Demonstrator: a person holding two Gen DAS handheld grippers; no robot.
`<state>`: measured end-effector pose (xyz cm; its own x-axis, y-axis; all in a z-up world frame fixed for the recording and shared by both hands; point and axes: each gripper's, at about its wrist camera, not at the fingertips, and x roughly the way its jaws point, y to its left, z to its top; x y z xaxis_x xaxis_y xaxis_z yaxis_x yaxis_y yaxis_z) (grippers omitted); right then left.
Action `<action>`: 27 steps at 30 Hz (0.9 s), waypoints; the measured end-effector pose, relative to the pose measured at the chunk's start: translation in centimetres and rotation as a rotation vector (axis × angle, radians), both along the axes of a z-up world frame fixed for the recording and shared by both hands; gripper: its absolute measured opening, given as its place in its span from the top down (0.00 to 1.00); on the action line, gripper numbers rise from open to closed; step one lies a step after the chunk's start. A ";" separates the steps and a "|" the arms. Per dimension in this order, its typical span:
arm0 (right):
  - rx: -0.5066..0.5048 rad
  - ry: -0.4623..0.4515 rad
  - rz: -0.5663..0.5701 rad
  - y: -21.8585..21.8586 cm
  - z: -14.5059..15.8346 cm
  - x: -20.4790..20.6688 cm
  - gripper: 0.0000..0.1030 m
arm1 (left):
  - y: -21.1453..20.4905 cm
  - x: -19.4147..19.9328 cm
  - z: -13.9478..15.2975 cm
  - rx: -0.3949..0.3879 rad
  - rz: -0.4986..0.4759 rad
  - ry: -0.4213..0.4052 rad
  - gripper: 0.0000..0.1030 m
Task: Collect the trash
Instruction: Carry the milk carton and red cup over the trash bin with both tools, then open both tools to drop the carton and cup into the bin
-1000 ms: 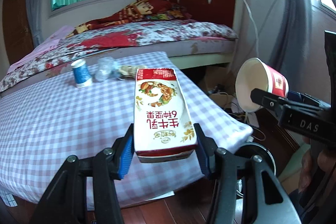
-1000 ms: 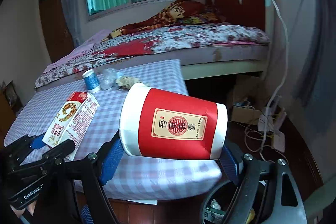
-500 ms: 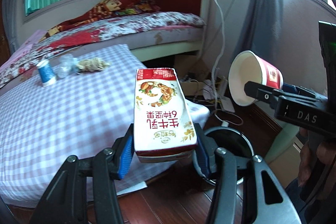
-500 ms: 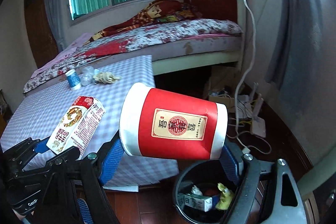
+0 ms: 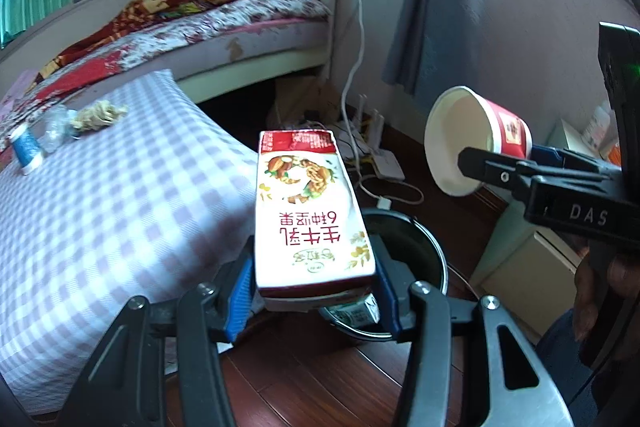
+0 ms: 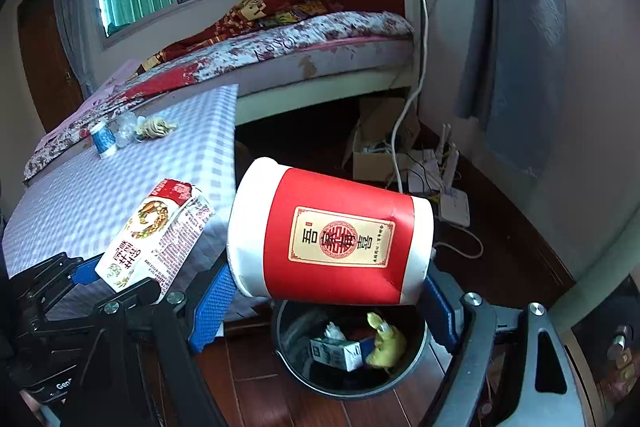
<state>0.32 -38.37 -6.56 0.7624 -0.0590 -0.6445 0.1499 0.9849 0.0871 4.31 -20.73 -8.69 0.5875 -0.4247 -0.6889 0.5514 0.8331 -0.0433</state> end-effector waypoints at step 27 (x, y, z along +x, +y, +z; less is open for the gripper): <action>0.117 0.204 0.026 -5.0 -9.8 2.1 0.19 | -5.9 2.5 -7.5 0.016 -0.113 0.239 0.47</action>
